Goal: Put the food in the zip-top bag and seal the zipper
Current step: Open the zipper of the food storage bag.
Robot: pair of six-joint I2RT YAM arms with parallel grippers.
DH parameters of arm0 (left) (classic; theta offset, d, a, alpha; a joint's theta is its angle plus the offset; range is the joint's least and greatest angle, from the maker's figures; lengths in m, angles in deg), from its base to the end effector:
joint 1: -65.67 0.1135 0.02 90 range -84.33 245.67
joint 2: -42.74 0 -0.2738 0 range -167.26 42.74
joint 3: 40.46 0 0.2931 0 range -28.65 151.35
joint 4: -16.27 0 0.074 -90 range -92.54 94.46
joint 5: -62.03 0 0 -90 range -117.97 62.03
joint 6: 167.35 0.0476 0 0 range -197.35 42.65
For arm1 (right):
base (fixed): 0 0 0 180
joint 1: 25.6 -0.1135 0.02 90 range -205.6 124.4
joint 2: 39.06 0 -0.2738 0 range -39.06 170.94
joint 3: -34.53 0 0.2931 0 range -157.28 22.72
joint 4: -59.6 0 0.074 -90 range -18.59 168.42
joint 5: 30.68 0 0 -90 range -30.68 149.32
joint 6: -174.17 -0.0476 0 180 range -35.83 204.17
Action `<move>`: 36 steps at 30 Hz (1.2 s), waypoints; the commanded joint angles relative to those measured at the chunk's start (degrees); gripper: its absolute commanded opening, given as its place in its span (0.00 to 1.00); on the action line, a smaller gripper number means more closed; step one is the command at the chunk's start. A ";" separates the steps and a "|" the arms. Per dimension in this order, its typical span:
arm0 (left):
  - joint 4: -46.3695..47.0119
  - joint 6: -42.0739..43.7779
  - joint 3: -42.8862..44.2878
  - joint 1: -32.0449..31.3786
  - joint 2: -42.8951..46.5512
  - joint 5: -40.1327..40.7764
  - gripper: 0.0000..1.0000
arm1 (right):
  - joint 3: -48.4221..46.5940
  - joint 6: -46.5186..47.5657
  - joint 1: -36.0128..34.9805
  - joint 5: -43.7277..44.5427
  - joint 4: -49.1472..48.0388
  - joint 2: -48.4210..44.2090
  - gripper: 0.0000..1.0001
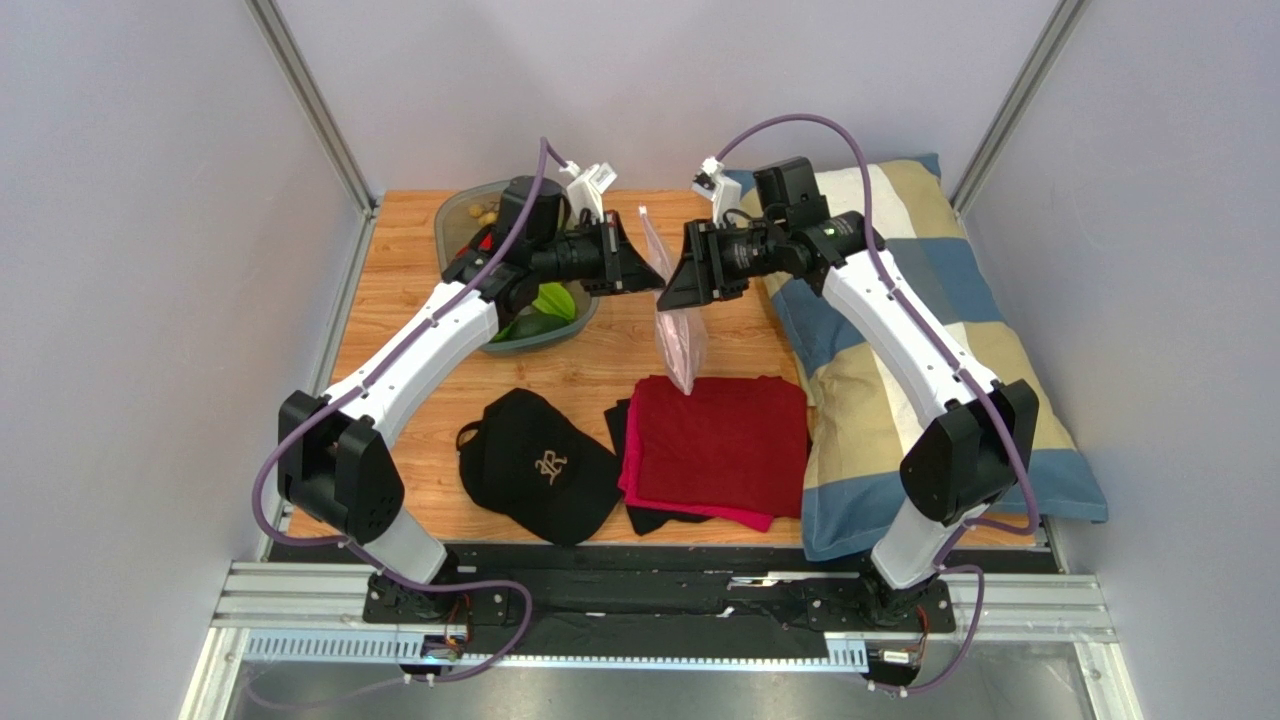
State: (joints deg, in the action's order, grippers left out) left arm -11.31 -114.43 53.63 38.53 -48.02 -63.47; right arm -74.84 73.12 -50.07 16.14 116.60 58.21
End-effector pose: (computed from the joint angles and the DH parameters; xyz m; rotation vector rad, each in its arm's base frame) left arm 0.3603 -0.2157 0.3580 0.2534 2.1514 -1.3040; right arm 0.3672 0.2029 0.3698 -0.6596 2.2939 1.1859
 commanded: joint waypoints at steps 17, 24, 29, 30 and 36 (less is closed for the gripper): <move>1.18 -0.27 -0.02 -0.64 1.82 -3.07 0.00 | -2.02 1.11 0.56 -2.97 -0.10 -0.16 0.29; -12.13 11.04 4.28 2.17 3.22 -3.96 0.00 | -3.69 5.33 6.08 1.25 6.57 -1.29 0.00; -18.77 22.29 5.87 3.32 6.46 7.80 0.03 | -4.13 7.71 9.96 9.50 8.51 -5.51 0.00; -19.64 23.62 6.13 3.23 7.00 10.52 0.04 | -4.13 7.80 10.92 11.00 8.51 -7.17 0.00; -23.68 29.26 11.14 3.14 3.76 22.41 0.03 | -4.92 6.84 11.46 17.08 7.81 -12.63 0.00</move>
State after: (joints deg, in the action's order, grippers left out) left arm -29.59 -92.27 60.08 40.26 -44.05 -51.28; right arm -76.37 79.26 -39.45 26.21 124.98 51.43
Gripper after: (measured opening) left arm 0.034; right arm 0.010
